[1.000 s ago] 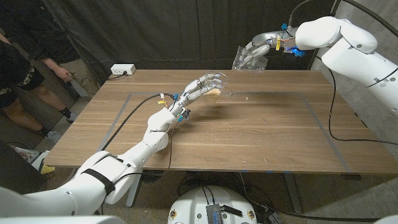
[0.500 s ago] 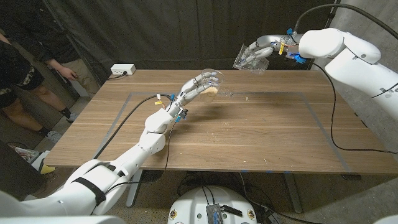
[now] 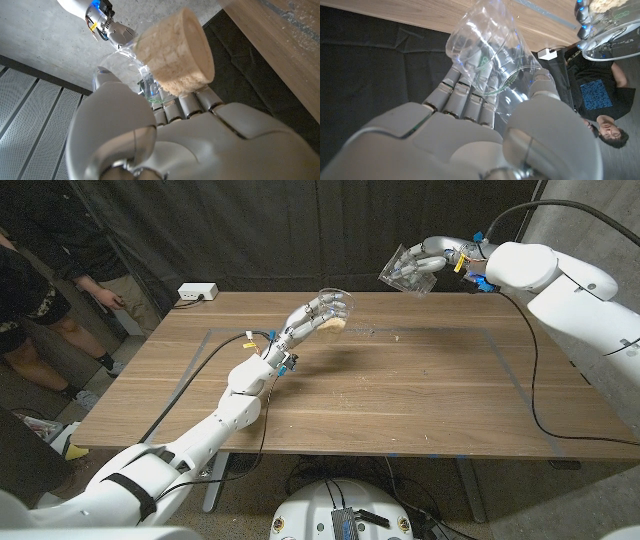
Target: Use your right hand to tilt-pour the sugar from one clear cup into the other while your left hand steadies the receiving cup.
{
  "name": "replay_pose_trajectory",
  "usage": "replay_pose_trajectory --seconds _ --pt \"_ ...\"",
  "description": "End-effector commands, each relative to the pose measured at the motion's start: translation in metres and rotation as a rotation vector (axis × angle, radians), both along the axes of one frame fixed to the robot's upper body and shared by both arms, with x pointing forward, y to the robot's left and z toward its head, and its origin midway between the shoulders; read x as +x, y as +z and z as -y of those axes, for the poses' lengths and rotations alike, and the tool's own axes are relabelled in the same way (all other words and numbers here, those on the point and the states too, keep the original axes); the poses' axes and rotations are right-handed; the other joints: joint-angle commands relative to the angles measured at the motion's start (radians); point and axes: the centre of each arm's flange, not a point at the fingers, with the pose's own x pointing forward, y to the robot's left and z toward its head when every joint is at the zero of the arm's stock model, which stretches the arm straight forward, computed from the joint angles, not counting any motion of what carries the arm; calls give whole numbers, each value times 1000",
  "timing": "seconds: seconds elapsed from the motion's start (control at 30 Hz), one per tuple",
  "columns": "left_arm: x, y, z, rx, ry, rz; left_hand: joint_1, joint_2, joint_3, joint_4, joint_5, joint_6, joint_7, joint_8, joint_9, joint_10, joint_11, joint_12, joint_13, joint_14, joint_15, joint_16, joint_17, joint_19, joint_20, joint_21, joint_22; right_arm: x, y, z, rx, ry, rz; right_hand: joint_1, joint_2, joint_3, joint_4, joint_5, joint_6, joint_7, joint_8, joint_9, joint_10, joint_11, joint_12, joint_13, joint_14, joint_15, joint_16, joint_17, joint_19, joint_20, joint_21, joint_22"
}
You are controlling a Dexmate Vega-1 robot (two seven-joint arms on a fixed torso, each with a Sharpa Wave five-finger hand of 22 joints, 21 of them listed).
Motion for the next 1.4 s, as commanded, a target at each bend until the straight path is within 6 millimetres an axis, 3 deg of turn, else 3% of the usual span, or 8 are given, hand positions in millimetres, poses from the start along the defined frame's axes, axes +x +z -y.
replay_pose_trajectory --seconds 0.03,0.93,1.4 --pt "-5 5 -14 -2 24 1 6 1 0 7 2 -7 -2 2 4 -3 0 5 4 2 -136 -1 0 3 -37 5 0 2 -13 8 138 -5 62 16 20 5 -2 4 60 -44 2 5 10 -4 6 3 15 -146 7 6 10 -64 3 1" --pt "-7 17 -34 -52 61 23 10 1 2 11 1 3 -2 13 13 1 -4 3 5 3 -138 0 -6 3 -42 5 -1 13 -43 17 352 19 154 28 22 9 -5 3 56 -47 -1 12 28 -1 12 9 35 -146 13 12 20 -66 6 2" --pt "-9 23 -40 -77 84 31 13 1 3 13 0 0 1 15 18 5 -2 4 6 5 -137 1 -8 5 -45 5 -1 22 -73 29 530 81 228 37 22 11 -8 3 44 -52 -6 16 37 -6 16 15 50 -147 19 18 29 -71 9 2"
